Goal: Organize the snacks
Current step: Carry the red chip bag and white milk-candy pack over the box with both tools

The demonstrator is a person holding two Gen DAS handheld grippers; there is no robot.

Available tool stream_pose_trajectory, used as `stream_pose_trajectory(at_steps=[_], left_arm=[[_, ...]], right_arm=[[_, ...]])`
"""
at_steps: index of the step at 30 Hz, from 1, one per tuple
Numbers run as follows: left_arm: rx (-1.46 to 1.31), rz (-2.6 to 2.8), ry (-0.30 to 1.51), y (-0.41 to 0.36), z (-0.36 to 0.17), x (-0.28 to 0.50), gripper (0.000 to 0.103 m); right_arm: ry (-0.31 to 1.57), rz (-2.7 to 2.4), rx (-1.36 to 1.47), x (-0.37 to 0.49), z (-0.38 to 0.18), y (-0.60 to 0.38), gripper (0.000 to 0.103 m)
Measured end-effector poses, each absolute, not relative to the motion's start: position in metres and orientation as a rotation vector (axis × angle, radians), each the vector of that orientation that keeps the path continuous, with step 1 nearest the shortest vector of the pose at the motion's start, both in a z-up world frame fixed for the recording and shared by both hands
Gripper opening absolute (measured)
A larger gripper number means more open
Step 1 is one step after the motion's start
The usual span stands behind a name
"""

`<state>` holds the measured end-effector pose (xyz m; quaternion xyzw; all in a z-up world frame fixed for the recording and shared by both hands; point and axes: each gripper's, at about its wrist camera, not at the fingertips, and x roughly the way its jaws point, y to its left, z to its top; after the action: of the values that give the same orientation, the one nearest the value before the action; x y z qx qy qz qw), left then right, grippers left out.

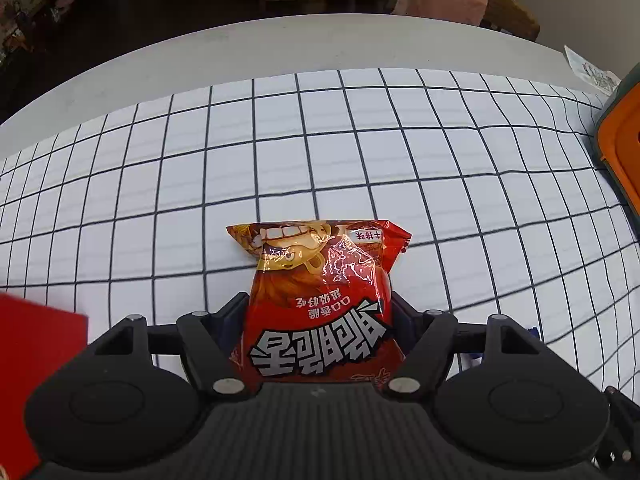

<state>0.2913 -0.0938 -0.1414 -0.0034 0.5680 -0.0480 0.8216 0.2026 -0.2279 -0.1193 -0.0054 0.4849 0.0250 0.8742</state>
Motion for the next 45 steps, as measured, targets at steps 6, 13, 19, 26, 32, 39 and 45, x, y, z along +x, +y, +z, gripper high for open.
stream_pose_trajectory(at_steps=[6, 13, 19, 26, 32, 39, 45], left_arm=[[-0.002, -0.109, 1.198, -0.072, -0.12, 0.244, 0.072], [0.009, -0.123, 1.166, -0.052, -0.08, 0.176, 0.072], [0.008, -0.121, 1.144, -0.025, -0.043, 0.118, 0.072], [0.0, -0.121, 1.105, 0.028, 0.01, 0.05, 0.072], [-0.018, -0.129, 1.074, 0.085, 0.049, -0.007, 0.072], [-0.032, -0.129, 1.046, 0.167, 0.087, -0.042, 0.072], [-0.05, -0.106, 1.027, 0.243, 0.107, -0.051, 0.072]], right_arm=[[1.01, 0.072, 0.025, 0.19, -0.108, -0.239, 0.046], [0.961, 0.132, 0.031, 0.17, -0.077, -0.237, 0.046], [0.914, 0.187, 0.016, 0.151, -0.051, -0.227, 0.046], [0.871, 0.249, -0.011, 0.137, -0.024, -0.209, 0.046], [0.853, 0.302, -0.037, 0.131, -0.009, -0.187, 0.046], [0.825, 0.353, -0.065, 0.128, 0.003, -0.149, 0.046], [0.824, 0.391, -0.088, 0.136, 0.005, -0.106, 0.046]])
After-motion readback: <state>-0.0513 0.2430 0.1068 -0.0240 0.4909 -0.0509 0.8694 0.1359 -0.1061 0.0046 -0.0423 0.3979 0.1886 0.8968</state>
